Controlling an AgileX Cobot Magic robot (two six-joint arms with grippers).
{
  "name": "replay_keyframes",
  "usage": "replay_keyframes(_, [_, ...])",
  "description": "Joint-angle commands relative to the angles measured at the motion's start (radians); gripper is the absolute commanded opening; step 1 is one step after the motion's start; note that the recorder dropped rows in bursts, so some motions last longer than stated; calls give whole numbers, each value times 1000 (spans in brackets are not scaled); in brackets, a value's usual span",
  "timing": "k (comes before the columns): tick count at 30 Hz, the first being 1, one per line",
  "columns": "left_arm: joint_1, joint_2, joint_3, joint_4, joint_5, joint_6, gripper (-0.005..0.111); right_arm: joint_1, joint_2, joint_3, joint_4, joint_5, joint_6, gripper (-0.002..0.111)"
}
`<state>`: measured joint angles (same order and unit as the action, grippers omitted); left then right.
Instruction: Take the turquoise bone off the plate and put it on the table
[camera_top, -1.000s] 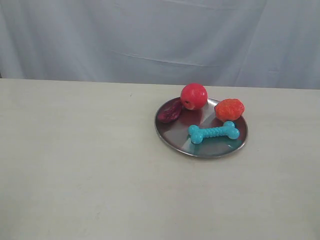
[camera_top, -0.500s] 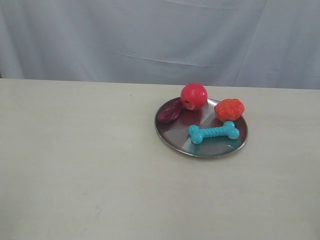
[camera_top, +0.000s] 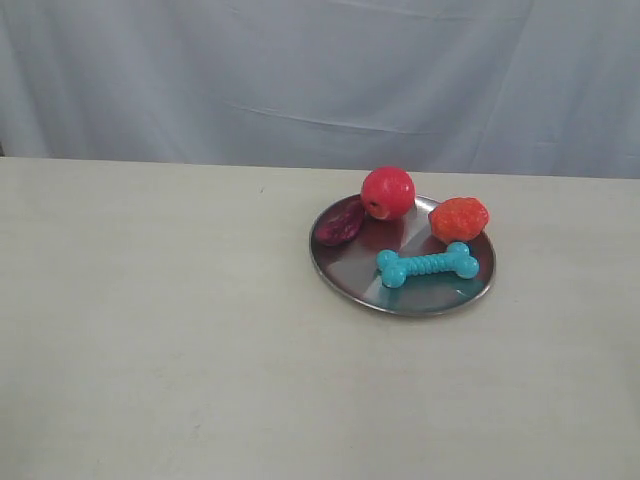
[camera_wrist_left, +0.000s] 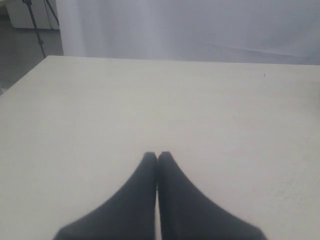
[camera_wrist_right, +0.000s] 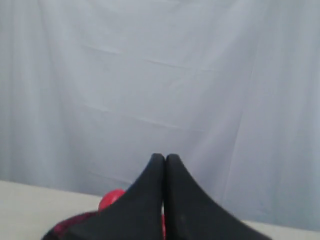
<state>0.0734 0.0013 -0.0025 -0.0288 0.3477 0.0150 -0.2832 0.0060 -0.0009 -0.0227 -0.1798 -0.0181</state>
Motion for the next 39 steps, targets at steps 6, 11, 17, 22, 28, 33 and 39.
replay_keyframes(6, [4, -1, 3, -5, -5, -4, 0, -4, -6, 1, 23, -268, 4, 0])
replay_keyframes(11, [4, -1, 3, -5, -5, -4, 0, -4, -6, 1, 203, -555, 251, 0])
replay_keyframes(17, [4, -1, 3, -5, -5, -4, 0, -4, -6, 1, 308, -794, 279, 0])
replay_keyframes(22, [4, -1, 3, -5, -5, -4, 0, -4, -6, -201, 376, -415, 177, 0])
replay_keyframes(28, [4, -1, 3, -5, -5, -4, 0, -4, 443, -748, 435, 229, -50, 0])
replay_keyframes(33, [4, -1, 3, -5, -5, -4, 0, -4, 925, -1299, 265, 914, -297, 0])
replay_keyframes(39, [4, -1, 3, -5, -5, -4, 0, -4, 1270, -1663, 233, 1321, -557, 0])
